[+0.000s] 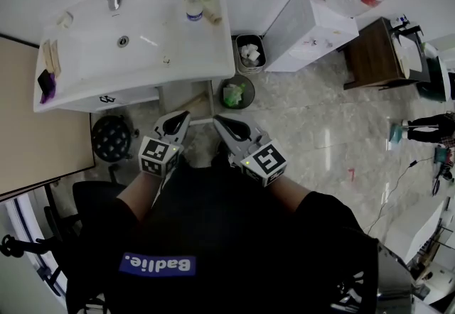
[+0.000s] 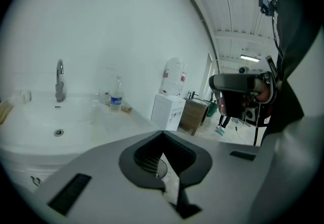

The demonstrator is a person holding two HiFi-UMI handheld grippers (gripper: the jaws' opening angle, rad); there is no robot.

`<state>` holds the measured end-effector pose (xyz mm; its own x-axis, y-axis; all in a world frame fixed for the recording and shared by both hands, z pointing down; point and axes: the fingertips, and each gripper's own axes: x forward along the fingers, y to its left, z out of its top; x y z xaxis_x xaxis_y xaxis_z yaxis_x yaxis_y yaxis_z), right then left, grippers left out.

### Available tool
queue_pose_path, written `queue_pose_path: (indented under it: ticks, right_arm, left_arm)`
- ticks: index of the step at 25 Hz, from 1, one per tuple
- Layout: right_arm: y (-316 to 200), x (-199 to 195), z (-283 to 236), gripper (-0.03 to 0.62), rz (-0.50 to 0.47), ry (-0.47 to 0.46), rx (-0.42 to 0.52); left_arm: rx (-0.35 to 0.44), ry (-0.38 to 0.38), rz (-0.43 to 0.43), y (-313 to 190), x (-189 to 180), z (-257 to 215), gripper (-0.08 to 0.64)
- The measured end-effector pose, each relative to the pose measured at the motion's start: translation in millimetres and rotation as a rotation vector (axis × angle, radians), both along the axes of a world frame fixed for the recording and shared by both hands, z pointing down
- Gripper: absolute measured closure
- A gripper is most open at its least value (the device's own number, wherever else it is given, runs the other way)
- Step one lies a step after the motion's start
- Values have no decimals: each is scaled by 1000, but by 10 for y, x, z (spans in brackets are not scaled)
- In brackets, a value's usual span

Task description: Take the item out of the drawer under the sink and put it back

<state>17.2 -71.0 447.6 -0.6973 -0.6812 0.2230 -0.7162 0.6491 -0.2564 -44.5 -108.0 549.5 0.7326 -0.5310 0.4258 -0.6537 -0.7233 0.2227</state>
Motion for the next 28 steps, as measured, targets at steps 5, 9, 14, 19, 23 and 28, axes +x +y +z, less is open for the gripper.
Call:
queue_pose_path:
  ticks: [5,9,14,19,23,28]
  right_arm:
    - [13,78,90,600,-4,17,-21]
    - [14,82,129,600,1,11,-42]
    - [28,102,219,600,-5,18,-57]
    - [15,138,265,600,10,16,-62]
    - [20,181,260,600,34,8,-70]
    - [-5,260,377,600,61,8,-91]
  left_arm:
    - [-27,-58,32,-30,44,241,560]
    - [-42,-114,56,-76,29,435,560]
    - [-76,-187,89,-154,7,707,560]
    - [-112,-240,92,-259,-6,960,558]
    - [-139,-291,136,-280,42,1110,507]
    - [-161,-365,188,-361,42,1455,471]
